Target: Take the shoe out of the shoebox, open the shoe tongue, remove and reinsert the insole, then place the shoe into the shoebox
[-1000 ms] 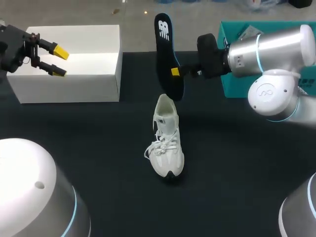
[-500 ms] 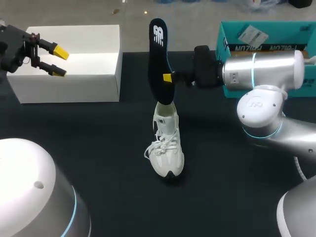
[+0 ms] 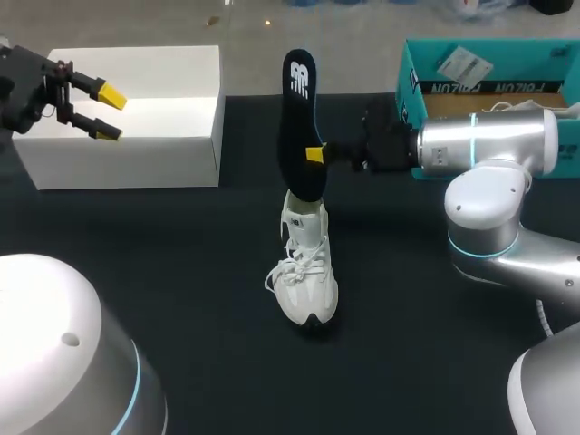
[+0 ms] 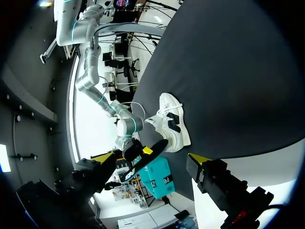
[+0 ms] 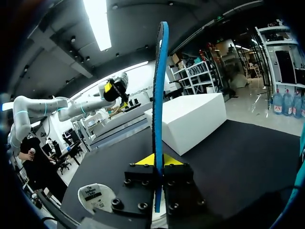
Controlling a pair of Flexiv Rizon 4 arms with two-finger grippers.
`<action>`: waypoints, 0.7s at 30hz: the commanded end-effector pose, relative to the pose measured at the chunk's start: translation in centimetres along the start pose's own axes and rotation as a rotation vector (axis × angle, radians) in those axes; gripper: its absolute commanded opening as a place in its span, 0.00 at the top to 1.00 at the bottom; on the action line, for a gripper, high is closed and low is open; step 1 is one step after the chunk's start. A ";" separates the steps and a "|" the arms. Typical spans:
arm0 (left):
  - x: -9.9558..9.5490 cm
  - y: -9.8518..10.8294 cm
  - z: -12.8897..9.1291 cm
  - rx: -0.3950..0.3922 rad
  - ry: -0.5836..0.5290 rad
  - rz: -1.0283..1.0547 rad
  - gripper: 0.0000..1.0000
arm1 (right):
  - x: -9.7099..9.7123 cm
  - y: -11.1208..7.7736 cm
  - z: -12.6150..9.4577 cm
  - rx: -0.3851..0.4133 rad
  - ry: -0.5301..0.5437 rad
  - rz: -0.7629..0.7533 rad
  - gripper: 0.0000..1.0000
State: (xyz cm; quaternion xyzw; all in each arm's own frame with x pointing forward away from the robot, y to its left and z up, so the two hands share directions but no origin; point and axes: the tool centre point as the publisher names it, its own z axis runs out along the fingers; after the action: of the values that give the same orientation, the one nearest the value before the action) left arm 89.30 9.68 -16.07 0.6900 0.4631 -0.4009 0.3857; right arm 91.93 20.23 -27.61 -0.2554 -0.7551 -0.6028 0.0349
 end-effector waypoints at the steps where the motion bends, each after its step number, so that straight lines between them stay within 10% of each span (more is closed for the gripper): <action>1: 0.0 0.0 -0.1 0.002 0.003 0.001 0.00 | -0.6 0.0 -0.1 0.031 0.004 0.003 1.00; 21: 0.0 0.0 -0.1 0.002 0.003 0.001 0.00 | 0.0 -3.5 0.5 0.078 0.026 0.018 1.00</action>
State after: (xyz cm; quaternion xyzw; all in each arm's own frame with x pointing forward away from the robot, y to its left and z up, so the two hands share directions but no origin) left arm 89.31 9.69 -16.06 0.6900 0.4631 -0.4008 0.3856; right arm 90.73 19.93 -30.62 -0.2500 -0.7776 -0.5735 0.0623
